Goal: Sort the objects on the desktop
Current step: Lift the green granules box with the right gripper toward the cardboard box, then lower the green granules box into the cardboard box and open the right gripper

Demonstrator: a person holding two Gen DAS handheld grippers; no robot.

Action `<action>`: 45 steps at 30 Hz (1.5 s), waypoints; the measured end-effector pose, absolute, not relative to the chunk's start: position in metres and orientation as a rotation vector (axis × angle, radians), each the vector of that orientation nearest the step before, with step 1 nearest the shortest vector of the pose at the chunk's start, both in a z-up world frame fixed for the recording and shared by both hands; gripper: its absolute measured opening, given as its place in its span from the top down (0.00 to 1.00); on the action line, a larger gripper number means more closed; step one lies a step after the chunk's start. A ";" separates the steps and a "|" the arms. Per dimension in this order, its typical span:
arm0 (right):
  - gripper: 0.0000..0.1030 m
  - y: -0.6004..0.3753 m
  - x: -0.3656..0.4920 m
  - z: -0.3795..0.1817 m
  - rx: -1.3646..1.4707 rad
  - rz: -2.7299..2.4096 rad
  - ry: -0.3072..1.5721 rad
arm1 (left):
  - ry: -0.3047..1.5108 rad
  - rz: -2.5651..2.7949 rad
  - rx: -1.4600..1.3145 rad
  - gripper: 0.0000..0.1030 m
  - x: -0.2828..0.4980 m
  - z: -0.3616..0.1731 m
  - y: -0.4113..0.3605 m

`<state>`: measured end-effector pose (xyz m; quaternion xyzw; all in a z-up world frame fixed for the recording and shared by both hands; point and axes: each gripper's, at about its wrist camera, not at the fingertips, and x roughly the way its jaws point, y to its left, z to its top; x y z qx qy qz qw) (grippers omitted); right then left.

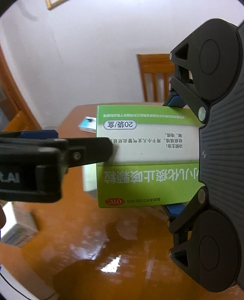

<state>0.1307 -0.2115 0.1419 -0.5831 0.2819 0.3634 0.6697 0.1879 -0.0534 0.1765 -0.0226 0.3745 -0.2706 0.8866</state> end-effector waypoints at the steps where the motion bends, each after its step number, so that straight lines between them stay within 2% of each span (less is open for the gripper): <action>1: 0.08 -0.218 0.131 0.141 -1.315 0.815 0.643 | 0.784 -0.571 -0.051 0.00 0.190 0.174 -0.060; 16: 0.08 -0.251 0.155 0.108 -1.209 0.804 0.744 | 0.836 -0.586 -0.049 0.00 0.210 0.139 -0.112; 27: 0.08 -0.234 0.193 0.072 -1.127 0.831 0.833 | 0.863 -0.532 -0.059 0.00 0.220 0.125 -0.099; 45: 0.09 -0.217 0.262 0.042 -1.046 0.877 1.004 | 0.900 -0.498 -0.087 0.00 0.213 0.124 -0.070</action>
